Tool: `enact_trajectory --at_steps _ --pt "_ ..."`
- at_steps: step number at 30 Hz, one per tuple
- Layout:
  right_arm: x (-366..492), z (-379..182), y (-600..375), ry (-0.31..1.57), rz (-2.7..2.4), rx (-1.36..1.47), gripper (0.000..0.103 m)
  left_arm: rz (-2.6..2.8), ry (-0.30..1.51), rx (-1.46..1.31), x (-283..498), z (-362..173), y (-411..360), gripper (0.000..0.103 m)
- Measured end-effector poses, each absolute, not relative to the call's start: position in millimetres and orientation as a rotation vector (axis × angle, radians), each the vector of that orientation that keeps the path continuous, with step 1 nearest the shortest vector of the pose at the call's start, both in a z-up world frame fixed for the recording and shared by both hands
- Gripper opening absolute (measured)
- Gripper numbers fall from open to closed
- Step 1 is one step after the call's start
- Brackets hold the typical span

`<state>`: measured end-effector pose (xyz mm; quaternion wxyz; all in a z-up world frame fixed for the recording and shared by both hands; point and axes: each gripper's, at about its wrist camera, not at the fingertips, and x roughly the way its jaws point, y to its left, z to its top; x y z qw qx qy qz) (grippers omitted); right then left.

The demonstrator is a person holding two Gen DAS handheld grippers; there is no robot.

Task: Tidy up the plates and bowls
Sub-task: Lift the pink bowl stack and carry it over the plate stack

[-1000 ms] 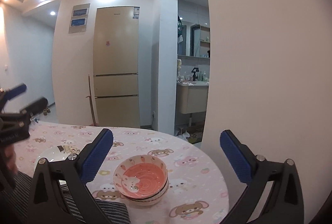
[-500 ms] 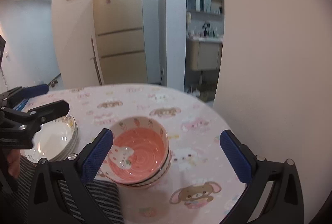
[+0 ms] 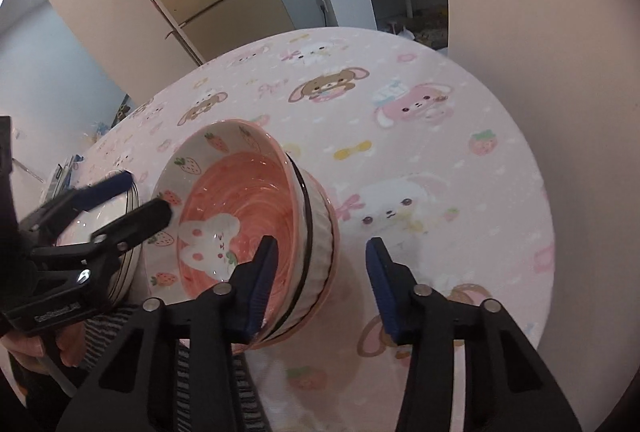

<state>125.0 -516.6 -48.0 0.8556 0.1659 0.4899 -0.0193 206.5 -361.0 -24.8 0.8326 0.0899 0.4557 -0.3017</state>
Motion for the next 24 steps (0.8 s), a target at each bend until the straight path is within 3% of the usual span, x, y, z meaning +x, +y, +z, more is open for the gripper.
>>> enact_trajectory --at_steps 3,5,12,19,24 --pt "128.1 -47.1 -511.7 1.042 -0.036 0.338 0.030 -0.665 1.003 0.112 211.7 -31.6 -359.4 0.037" --pt "132.6 -48.7 -511.4 1.063 -0.056 0.351 0.029 -0.683 1.026 0.105 211.7 -31.8 -362.2 0.031" --pt "137.4 -61.0 -518.0 1.083 -0.049 0.425 0.028 -0.714 1.153 0.018 219.7 -56.2 -371.4 0.031" --pt "134.8 -67.8 -525.8 1.055 0.003 0.501 0.032 -0.724 1.144 0.026 212.2 -55.7 -376.4 0.031" --pt "127.9 -58.4 -510.1 1.001 -0.087 0.400 0.026 -0.679 1.093 0.092 202.0 -49.1 -375.6 0.022"
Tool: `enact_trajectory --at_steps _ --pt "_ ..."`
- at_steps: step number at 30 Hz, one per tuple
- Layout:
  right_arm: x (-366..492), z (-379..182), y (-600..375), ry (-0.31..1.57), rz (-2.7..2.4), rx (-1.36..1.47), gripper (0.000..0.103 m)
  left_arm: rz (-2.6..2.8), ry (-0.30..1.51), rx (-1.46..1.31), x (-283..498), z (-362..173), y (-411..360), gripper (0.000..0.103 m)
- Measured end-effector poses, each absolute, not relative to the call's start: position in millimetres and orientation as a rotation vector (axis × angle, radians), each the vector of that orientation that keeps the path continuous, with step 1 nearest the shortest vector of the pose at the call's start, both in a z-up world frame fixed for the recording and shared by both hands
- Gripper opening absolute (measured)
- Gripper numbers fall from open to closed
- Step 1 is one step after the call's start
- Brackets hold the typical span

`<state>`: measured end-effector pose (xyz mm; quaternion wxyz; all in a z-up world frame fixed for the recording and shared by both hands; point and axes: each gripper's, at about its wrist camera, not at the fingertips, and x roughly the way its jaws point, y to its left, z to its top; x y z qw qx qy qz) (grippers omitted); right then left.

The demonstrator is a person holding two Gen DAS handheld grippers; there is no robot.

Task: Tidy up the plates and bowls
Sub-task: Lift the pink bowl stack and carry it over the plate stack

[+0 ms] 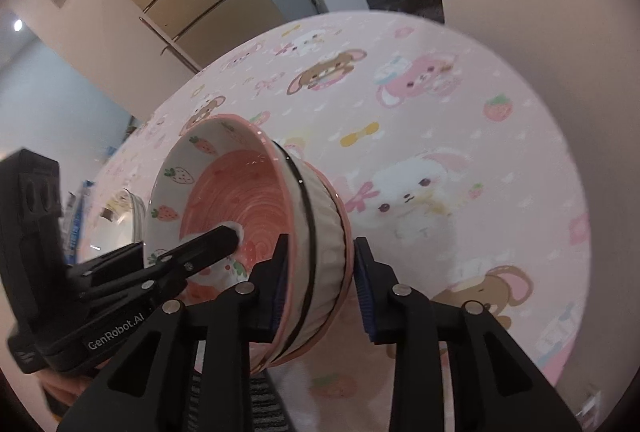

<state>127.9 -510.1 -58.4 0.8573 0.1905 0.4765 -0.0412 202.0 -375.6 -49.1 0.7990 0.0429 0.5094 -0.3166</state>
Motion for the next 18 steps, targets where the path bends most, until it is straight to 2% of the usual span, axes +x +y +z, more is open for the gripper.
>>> enact_trajectory --at_steps 3,8,12,18 --pt "122.7 -52.3 -497.2 0.963 -0.118 0.303 0.025 -0.671 1.085 0.103 198.3 -45.6 -371.0 0.019" --pt "117.1 -49.4 -502.8 0.927 -0.091 0.311 0.021 -0.700 0.996 0.225 178.7 -39.5 -369.7 0.019" --pt "113.6 -42.6 -491.6 0.920 -0.086 0.266 0.019 -0.703 1.041 0.186 180.0 -37.9 -356.8 0.019" --pt "111.1 -37.9 -471.3 0.899 -0.077 0.190 0.017 -0.666 1.004 0.180 178.5 -32.4 -345.1 0.018"
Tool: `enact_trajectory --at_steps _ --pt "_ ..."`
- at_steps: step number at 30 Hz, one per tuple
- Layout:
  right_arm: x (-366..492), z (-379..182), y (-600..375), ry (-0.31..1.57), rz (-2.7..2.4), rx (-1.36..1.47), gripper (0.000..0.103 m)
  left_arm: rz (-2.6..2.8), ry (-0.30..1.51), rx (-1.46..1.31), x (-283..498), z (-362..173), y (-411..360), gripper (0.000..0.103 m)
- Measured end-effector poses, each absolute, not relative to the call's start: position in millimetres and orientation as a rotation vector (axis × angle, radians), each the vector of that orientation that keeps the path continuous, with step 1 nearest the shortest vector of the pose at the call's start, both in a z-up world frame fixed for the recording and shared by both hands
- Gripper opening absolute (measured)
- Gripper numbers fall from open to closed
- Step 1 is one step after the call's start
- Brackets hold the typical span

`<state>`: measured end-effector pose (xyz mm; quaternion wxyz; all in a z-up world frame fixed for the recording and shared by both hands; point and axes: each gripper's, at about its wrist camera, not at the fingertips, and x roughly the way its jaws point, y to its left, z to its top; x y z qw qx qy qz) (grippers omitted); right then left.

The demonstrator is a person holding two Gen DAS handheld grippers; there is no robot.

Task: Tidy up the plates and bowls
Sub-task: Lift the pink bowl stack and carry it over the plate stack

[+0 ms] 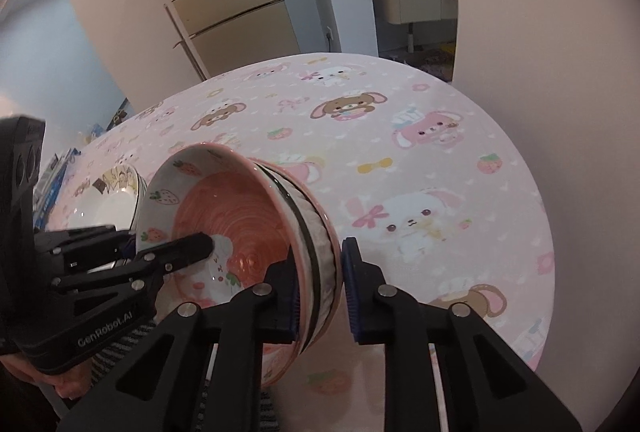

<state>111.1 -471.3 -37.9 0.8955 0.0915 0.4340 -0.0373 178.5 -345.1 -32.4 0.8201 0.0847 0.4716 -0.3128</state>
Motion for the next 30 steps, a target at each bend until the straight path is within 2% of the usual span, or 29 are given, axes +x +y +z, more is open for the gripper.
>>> enact_trajectory --at_steps 15,30 --pt "117.3 -1.1 -424.3 0.830 -0.022 0.103 0.017 -0.626 0.948 0.100 180.3 4.9 -294.4 0.017" --pt "135.2 33.1 -331.1 0.781 0.107 -0.026 0.017 -0.493 0.874 0.028 176.1 44.9 -191.6 0.017"
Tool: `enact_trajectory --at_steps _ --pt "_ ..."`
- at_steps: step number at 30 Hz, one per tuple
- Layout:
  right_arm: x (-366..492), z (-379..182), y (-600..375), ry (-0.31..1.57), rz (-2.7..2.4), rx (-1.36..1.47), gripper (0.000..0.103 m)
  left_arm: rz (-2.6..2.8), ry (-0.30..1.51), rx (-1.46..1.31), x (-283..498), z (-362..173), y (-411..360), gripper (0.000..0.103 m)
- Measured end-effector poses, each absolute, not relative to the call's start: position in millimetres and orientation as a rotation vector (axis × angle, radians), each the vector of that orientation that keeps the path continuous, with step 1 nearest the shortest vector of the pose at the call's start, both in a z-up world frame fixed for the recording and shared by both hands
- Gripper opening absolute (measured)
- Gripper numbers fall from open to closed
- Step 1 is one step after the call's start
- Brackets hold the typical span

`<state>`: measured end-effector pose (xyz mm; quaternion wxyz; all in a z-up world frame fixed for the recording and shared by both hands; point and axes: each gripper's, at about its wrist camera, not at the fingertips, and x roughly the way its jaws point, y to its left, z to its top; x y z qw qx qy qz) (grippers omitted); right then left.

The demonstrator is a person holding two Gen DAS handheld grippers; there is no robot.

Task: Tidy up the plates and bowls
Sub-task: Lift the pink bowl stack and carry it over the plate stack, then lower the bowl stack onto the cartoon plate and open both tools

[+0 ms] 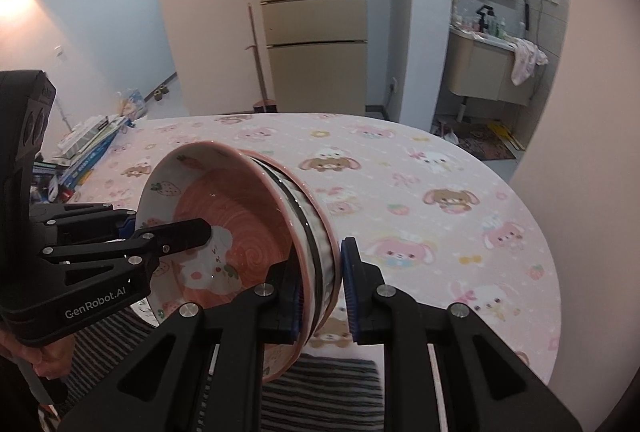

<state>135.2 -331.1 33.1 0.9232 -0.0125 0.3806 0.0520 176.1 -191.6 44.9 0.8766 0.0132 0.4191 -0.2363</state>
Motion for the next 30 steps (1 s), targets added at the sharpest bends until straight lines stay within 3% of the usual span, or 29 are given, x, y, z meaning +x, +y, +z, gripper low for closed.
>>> enact_trajectory --at_steps 15,30 --pt "148.3 18.9 -240.0 0.809 0.233 -0.061 0.016 -0.405 0.885 -0.069 170.0 32.4 -87.4 0.017" --pt "152.2 -3.9 -220.2 0.865 0.223 -0.076 0.016 -0.413 0.943 -0.076 174.6 6.4 -77.3 0.017"
